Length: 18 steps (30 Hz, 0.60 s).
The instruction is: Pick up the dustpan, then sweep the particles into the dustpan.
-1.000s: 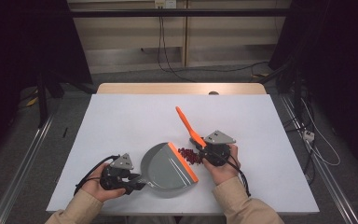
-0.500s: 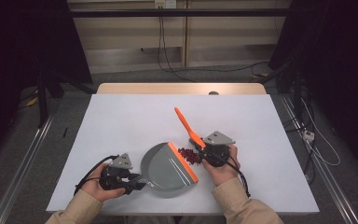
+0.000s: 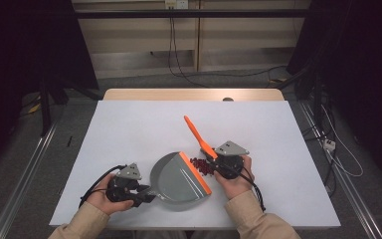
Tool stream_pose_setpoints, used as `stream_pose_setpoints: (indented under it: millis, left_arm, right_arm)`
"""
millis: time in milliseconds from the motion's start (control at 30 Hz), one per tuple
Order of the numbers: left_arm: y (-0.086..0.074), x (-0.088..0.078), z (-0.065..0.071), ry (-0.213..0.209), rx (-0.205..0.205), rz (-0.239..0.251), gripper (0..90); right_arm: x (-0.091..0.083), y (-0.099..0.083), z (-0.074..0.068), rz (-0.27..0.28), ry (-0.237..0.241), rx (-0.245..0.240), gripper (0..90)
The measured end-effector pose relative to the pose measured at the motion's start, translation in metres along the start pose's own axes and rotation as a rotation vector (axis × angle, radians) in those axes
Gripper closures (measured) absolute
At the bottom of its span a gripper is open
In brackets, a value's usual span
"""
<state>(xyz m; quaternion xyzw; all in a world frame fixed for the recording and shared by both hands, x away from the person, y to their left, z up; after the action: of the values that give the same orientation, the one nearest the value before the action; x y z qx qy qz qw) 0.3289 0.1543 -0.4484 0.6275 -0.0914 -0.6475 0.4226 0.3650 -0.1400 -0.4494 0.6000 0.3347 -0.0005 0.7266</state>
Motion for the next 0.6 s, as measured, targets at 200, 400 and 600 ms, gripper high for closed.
stream_pose_setpoints:
  millis: [200, 400, 600]
  left_arm:
    - [0.0, 0.0, 0.0, -0.002, -0.001, -0.003, 62.5]
    - [0.001, 0.0, -0.001, -0.004, 0.006, -0.011, 62.5]
    - [0.001, 0.0, -0.001, -0.004, 0.007, -0.015, 62.6]
  right_arm:
    - [0.001, 0.0, -0.004, -0.001, 0.003, -0.004, 70.7]
    - [0.001, 0.001, -0.008, 0.004, 0.016, 0.005, 70.7]
    - [0.002, 0.001, -0.012, 0.01, 0.026, 0.022, 70.7]
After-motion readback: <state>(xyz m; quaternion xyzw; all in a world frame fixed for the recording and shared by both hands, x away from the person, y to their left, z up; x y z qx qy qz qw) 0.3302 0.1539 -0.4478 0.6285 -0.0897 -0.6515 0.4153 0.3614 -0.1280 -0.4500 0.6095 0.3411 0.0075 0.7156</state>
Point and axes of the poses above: each handheld gripper's, and its own axes: x roughly forward along the jaws, y roughly out of its top, z roughly to its right, the point moved 3 cm from there along x, roughly forward along the jaws, and after that the axes turned 3 degrees about z, right-handed, at the moved point
